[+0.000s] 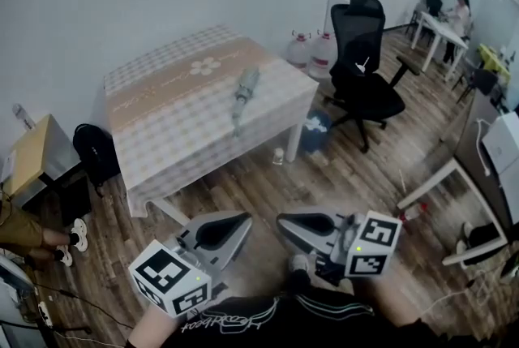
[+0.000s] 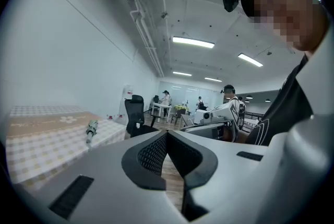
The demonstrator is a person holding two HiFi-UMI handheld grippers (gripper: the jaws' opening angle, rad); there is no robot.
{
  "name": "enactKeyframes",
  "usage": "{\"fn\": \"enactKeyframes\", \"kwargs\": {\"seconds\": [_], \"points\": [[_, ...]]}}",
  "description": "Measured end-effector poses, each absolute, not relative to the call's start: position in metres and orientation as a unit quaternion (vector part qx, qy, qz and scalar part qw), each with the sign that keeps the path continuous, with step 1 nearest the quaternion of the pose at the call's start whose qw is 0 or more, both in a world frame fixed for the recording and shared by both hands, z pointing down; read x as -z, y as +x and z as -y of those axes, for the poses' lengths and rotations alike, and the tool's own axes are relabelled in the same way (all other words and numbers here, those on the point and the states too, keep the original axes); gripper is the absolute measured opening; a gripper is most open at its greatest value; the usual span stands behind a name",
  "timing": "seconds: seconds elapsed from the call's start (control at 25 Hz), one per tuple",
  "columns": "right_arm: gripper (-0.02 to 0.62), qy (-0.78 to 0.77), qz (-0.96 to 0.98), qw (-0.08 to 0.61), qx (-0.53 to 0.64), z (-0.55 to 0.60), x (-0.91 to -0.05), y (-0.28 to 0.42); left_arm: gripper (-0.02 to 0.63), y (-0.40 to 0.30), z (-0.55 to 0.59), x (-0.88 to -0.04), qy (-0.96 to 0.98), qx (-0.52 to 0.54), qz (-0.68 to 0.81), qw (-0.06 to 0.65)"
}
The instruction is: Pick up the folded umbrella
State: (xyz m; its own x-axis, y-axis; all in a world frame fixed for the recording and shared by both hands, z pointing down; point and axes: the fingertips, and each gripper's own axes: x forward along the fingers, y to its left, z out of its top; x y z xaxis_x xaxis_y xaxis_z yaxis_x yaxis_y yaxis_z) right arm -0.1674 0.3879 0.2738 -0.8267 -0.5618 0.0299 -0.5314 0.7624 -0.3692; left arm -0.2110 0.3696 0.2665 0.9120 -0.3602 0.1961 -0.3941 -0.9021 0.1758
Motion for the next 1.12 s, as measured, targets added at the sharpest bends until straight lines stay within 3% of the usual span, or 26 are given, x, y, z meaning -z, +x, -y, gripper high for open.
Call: {"fn": "enactKeyframes", "kwargs": {"seconds": [0.48, 1.12], "points": [[0.011, -0.291, -0.933, 0.046, 0.208, -0.353, -0.288, -0.114, -0.003, -0.156, -0.334, -0.279, 0.969, -0.089, 0.196, 0.124], [0.009, -0.291, -0.93, 0.058, 0.218, -0.263, -0.288, 0.006, -0.005, -0.032, -0.243, -0.29, 0.963, -0.101, 0.204, 0.143]]}}
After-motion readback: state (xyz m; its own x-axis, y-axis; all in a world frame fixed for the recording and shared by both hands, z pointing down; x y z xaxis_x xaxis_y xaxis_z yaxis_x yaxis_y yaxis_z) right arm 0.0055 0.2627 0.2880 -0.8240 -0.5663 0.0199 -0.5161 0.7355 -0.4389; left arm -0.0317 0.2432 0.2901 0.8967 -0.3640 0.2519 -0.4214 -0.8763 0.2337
